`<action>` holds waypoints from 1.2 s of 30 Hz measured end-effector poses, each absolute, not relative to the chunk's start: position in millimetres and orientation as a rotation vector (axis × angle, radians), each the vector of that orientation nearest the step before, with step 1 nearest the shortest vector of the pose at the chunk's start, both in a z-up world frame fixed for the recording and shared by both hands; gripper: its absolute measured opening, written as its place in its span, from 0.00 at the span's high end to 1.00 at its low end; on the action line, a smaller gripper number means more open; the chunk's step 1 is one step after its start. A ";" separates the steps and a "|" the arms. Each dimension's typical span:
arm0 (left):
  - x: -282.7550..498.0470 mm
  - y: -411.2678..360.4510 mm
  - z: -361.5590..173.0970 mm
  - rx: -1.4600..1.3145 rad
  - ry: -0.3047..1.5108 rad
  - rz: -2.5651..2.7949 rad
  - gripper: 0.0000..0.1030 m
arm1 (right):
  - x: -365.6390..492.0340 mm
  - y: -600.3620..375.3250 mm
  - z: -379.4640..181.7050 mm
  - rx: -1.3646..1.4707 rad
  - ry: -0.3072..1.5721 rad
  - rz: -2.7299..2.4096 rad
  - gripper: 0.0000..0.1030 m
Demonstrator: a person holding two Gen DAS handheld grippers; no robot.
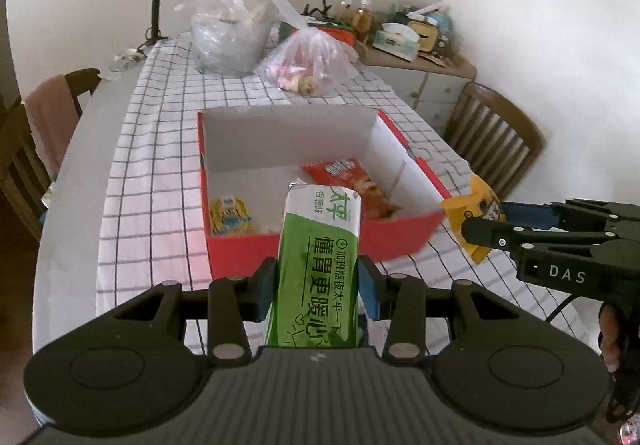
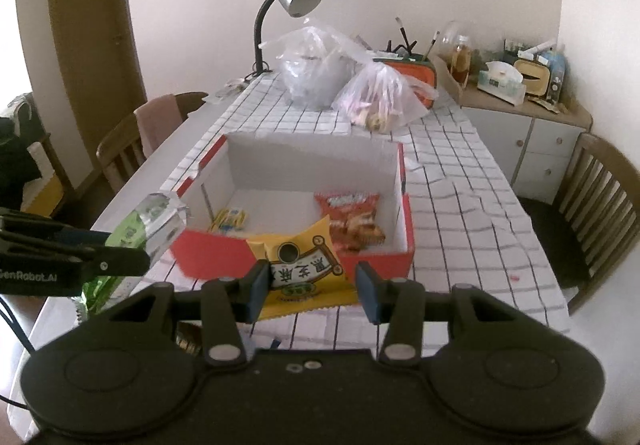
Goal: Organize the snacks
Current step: 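Carry both snacks over the red box and open both tools to drop them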
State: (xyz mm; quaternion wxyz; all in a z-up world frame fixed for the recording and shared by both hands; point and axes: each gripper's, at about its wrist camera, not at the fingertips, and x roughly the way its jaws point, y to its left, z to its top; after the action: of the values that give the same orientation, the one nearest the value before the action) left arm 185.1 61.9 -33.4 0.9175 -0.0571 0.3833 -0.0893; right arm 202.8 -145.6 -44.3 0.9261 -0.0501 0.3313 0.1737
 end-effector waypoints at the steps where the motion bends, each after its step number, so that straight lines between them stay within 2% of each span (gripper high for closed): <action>1: 191.7 62.1 -33.1 -0.118 0.792 -0.174 0.60 | 208.9 -145.1 -43.7 -0.102 0.680 0.356 0.56; 18: 304.0 69.0 -37.5 -0.079 0.865 -0.054 0.60 | 321.0 -128.4 -54.1 -0.152 0.732 0.346 0.56; 36: 374.7 54.9 -99.9 0.001 1.075 -0.052 0.59 | 384.1 -103.4 -116.9 -0.255 0.909 0.362 0.56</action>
State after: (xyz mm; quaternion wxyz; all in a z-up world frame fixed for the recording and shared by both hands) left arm 374.7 54.9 -99.9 0.8586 0.0005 0.5121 -0.0249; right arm 384.1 -103.4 -116.9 0.8748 -0.1224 0.4355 0.1735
